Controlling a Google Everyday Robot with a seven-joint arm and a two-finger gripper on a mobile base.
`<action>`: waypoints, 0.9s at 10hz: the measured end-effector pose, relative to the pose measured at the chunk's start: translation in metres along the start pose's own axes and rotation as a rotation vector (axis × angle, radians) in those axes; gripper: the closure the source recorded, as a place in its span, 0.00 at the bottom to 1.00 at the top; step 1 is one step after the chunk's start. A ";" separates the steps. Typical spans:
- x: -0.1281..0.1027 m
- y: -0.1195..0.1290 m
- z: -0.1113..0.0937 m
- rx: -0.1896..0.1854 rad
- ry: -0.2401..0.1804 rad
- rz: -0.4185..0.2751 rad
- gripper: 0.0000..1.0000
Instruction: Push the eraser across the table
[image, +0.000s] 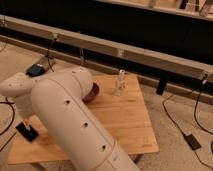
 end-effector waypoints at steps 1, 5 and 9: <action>0.001 -0.004 0.001 0.013 -0.001 0.004 0.35; 0.007 -0.016 0.008 0.039 0.007 0.013 0.35; 0.014 -0.028 0.014 0.056 0.017 0.016 0.35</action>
